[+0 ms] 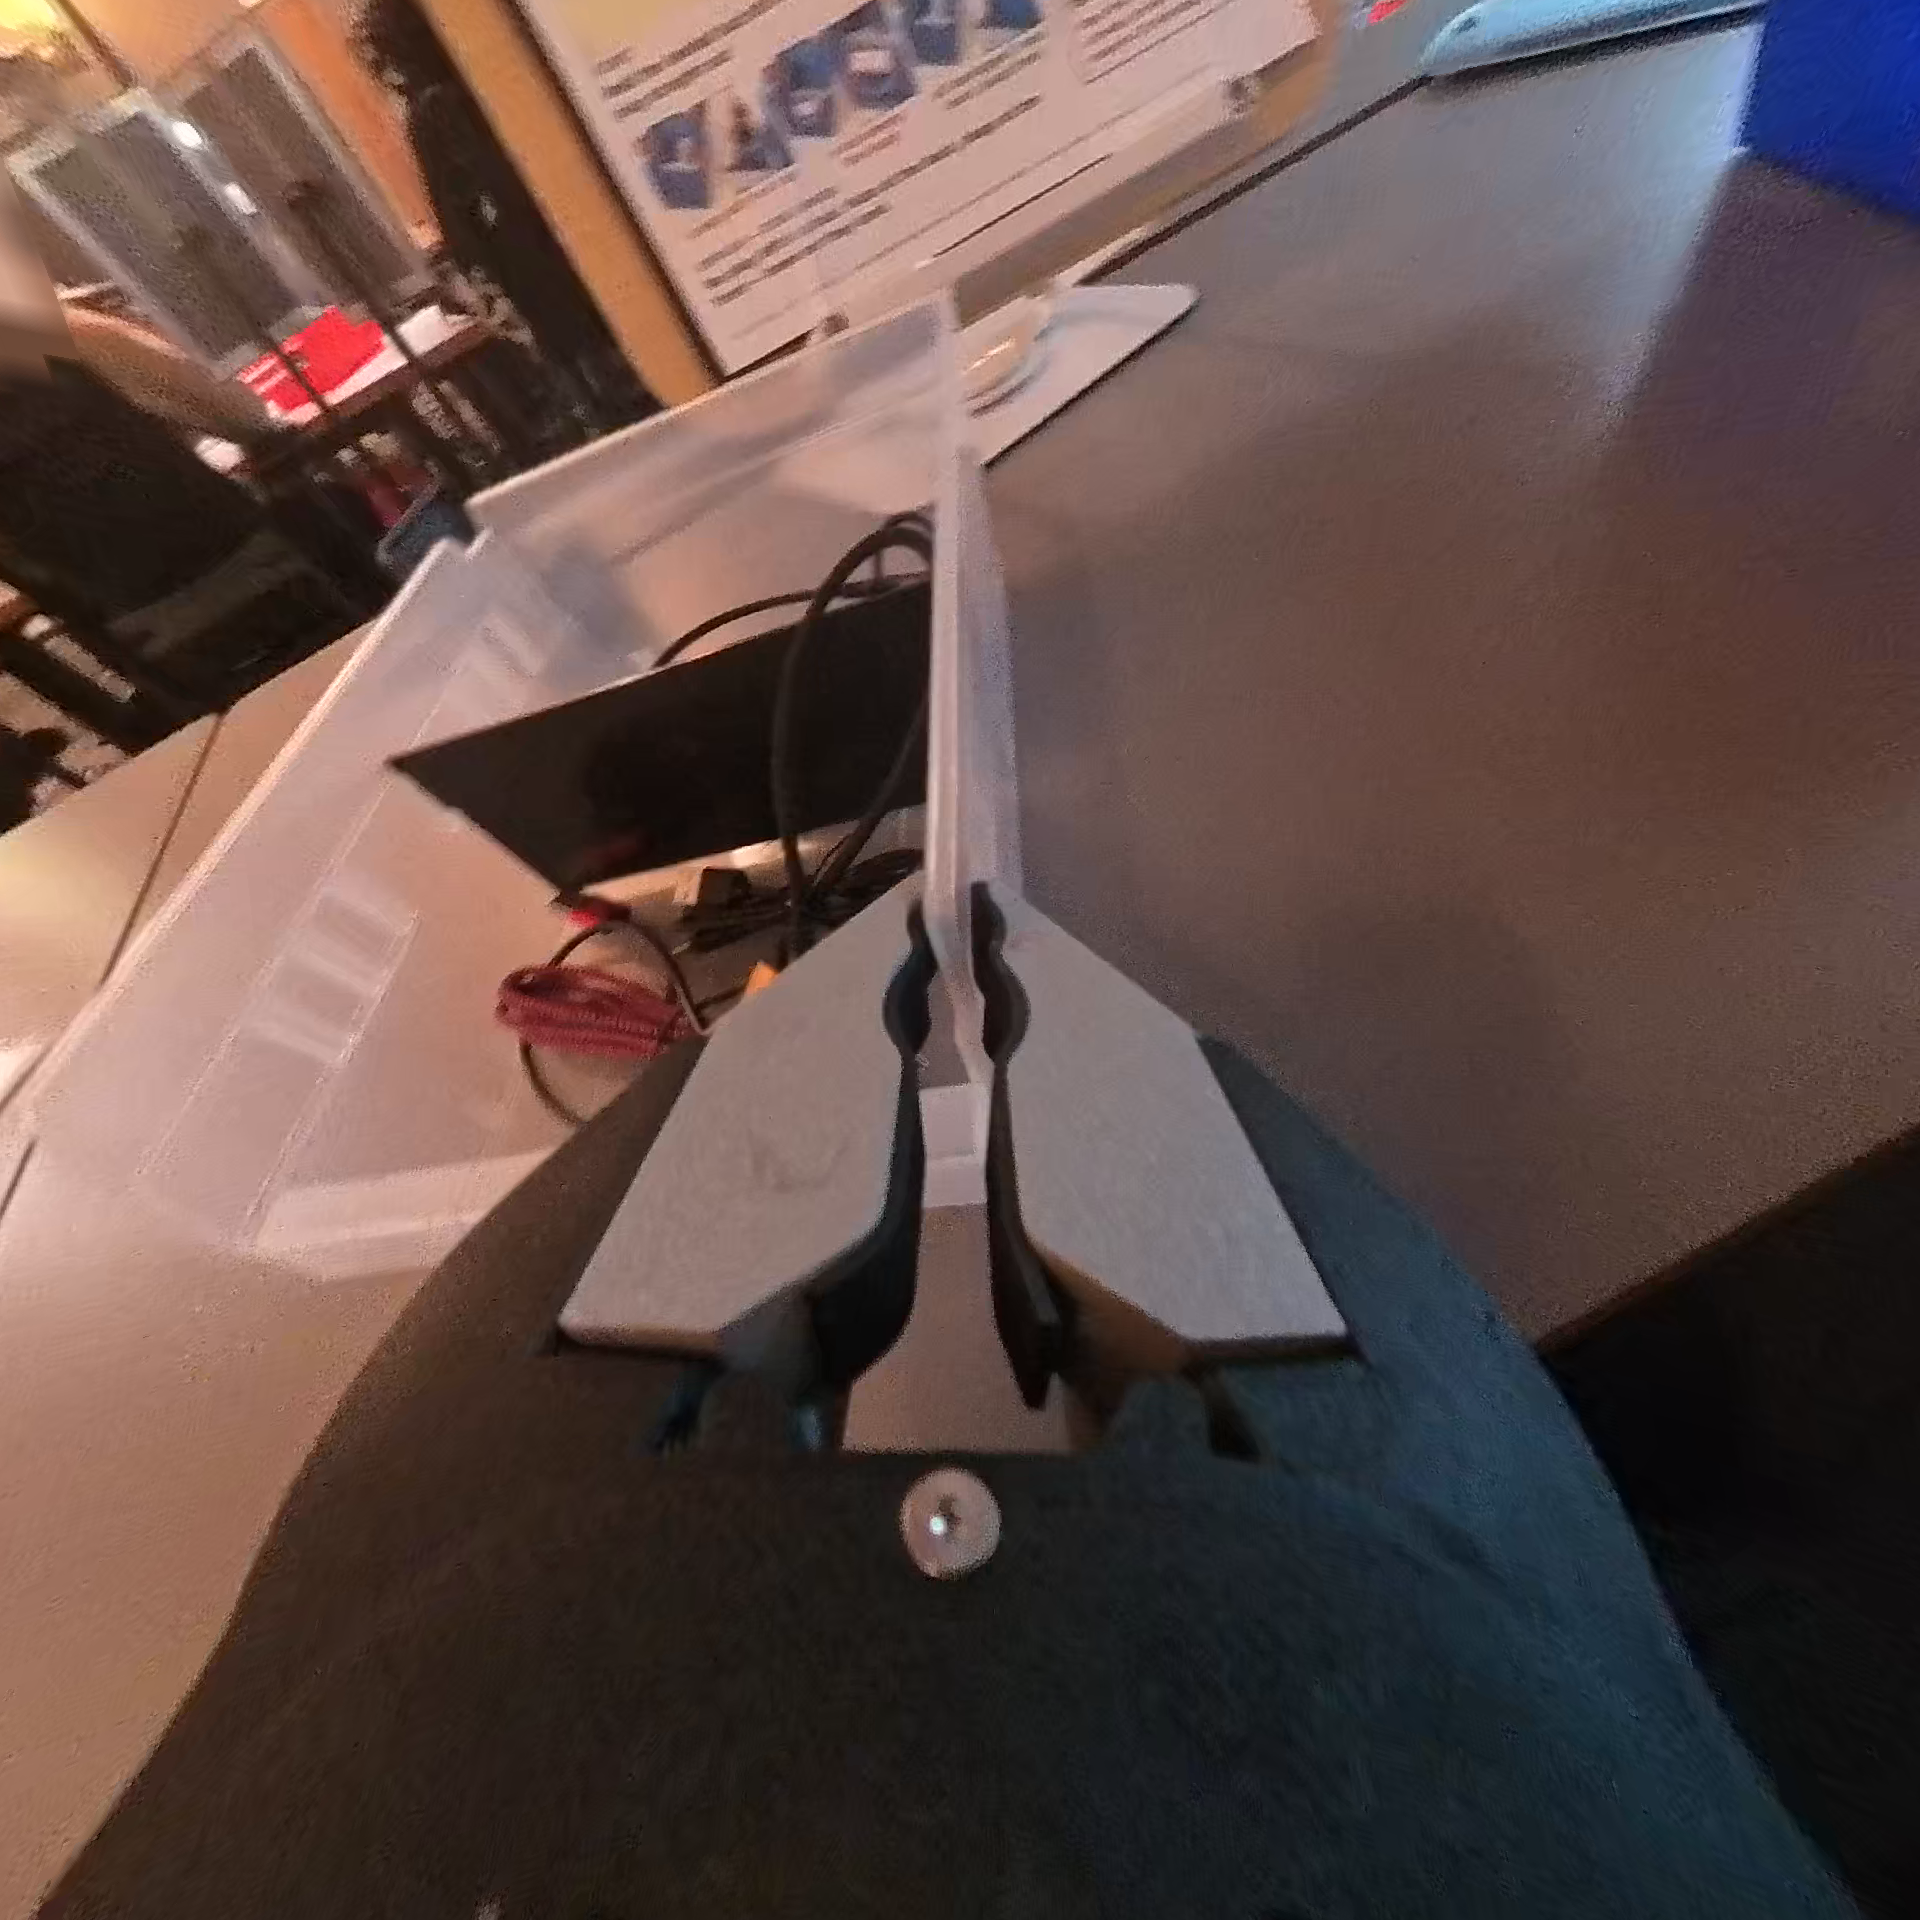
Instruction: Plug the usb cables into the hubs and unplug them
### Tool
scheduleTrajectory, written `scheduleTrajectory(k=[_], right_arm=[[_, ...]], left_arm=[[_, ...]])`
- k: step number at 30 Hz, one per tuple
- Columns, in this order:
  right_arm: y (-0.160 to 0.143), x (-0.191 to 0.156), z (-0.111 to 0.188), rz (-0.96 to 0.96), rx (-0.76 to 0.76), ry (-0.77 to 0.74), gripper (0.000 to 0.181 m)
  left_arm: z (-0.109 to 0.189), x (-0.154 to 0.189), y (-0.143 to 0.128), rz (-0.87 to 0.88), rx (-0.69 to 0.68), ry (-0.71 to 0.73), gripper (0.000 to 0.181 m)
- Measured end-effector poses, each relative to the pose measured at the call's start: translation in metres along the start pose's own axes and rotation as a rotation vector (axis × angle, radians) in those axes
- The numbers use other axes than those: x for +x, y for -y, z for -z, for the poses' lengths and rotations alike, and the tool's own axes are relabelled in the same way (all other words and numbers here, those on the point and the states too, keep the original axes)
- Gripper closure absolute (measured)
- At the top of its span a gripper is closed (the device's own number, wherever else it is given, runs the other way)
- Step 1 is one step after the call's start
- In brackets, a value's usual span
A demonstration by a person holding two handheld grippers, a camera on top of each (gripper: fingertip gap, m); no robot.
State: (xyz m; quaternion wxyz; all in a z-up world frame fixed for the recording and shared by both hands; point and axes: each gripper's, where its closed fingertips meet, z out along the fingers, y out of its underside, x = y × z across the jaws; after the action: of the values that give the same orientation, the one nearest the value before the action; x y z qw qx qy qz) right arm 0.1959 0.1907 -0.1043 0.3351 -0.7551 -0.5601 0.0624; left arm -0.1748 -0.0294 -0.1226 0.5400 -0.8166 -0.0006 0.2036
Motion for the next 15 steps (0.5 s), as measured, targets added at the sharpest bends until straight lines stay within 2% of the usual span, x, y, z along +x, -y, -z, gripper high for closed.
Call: scheduleTrajectory(k=[5, 7, 11, 13, 15], right_arm=[[0.015, -0.016, -0.007, 0.04, 0.009, 0.015, 0.108], [0.023, -0.025, -0.011, 0.05, 0.021, 0.03, 0.108], [0.06, -0.054, -0.026, -0.005, 0.096, 0.056, 0.102], [0.09, -0.086, -0.034, -0.004, 0.187, 0.115, 0.094], [0.109, -0.116, -0.045, 0.025, 0.239, 0.169, 0.087]], left_arm=[[0.015, -0.051, -0.024, 0.129, 0.005, 0.103, 0.174], [0.02, -0.06, -0.029, 0.166, 0.01, 0.131, 0.174], [0.019, -0.069, -0.031, 0.224, 0.028, 0.212, 0.176], [0.015, -0.065, -0.027, 0.347, 0.093, 0.21, 0.179], [0.01, -0.053, -0.02, 0.383, 0.132, 0.197, 0.18]])
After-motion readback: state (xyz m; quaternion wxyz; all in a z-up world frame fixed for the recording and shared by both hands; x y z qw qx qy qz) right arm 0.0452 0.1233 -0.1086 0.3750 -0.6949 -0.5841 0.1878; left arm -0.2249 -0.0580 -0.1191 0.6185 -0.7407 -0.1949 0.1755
